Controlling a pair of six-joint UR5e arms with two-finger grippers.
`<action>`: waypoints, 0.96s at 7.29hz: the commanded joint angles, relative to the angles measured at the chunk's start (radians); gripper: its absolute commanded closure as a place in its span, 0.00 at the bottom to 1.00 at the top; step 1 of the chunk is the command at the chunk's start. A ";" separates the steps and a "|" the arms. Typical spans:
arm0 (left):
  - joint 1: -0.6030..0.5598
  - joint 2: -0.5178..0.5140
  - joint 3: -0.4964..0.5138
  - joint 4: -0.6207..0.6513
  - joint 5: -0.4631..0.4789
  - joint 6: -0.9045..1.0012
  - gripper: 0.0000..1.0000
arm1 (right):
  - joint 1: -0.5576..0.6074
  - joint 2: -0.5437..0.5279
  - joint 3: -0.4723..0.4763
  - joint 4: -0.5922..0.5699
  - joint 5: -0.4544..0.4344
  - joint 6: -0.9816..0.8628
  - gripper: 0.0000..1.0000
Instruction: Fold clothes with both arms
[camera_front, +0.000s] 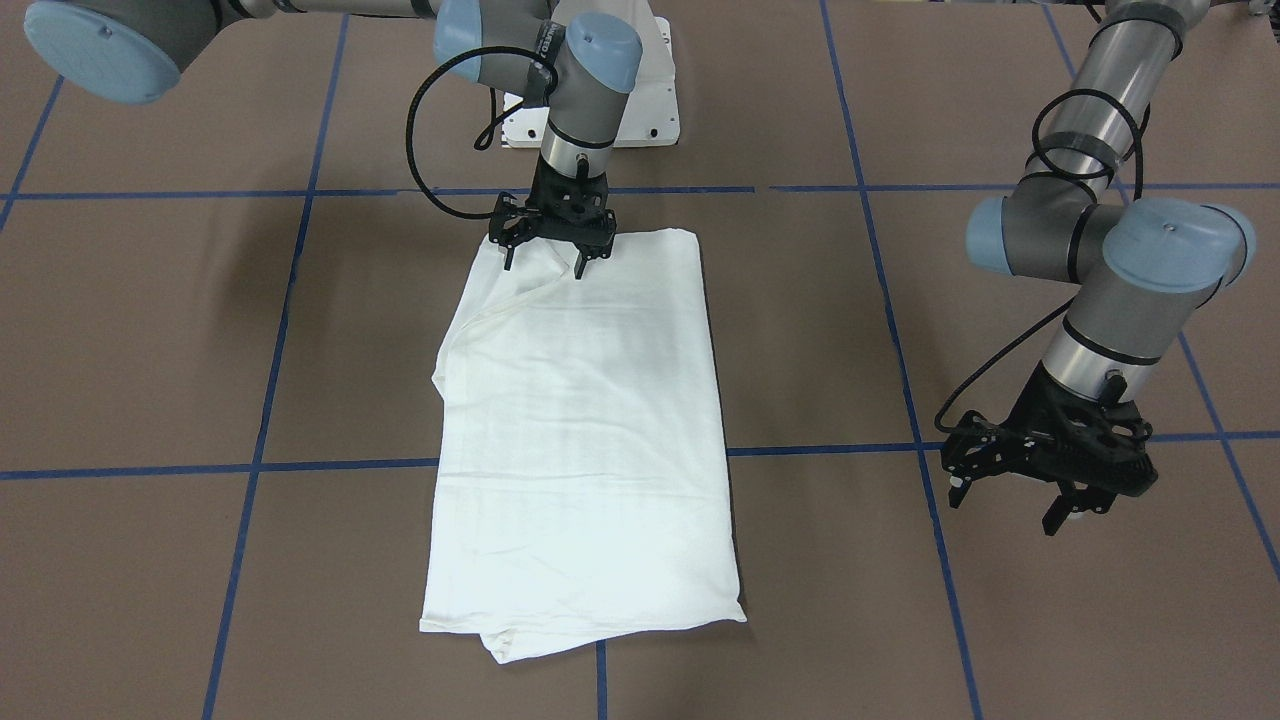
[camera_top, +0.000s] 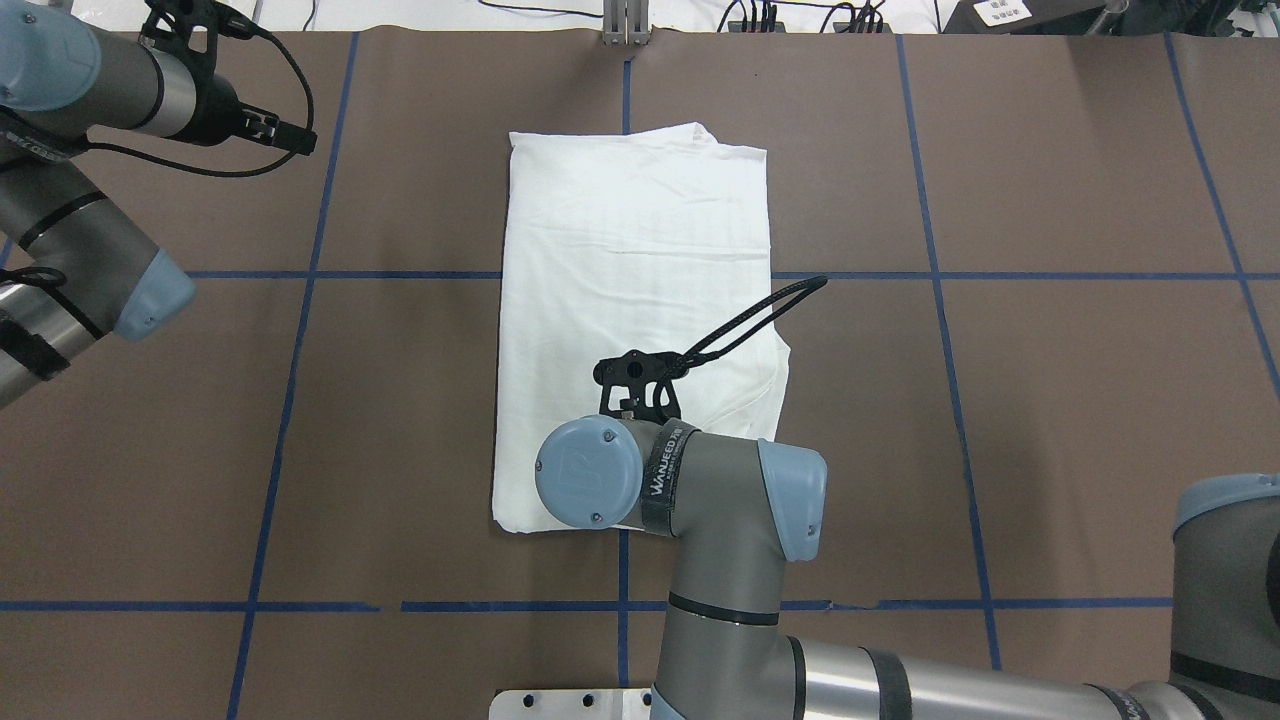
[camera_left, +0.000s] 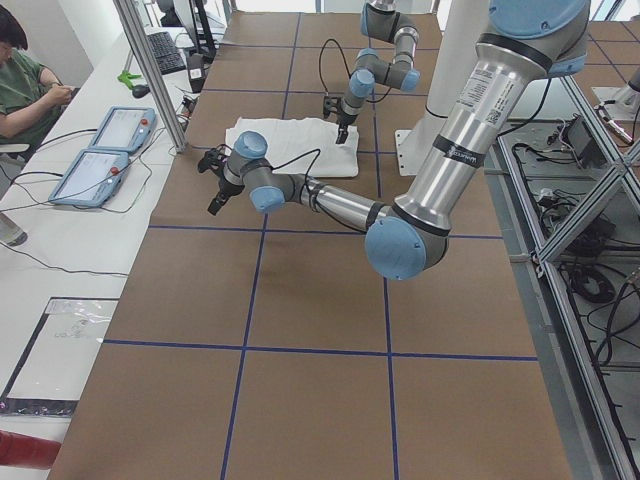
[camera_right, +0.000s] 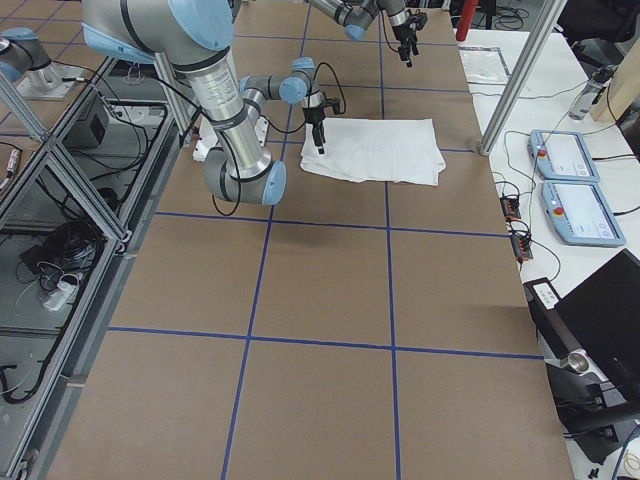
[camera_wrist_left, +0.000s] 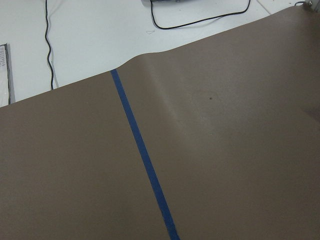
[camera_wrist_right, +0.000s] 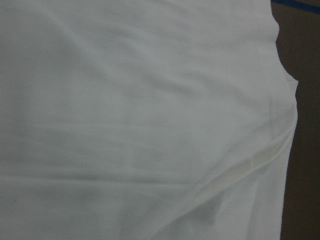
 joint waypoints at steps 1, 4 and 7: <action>0.000 0.000 0.000 0.000 0.000 0.000 0.00 | -0.012 0.000 -0.001 -0.066 0.000 0.000 0.00; 0.000 0.000 0.000 0.000 0.000 0.000 0.00 | -0.009 -0.037 0.078 -0.255 0.006 -0.020 0.00; 0.000 0.000 -0.002 0.000 0.000 0.000 0.00 | -0.032 -0.246 0.325 -0.353 0.001 -0.035 0.00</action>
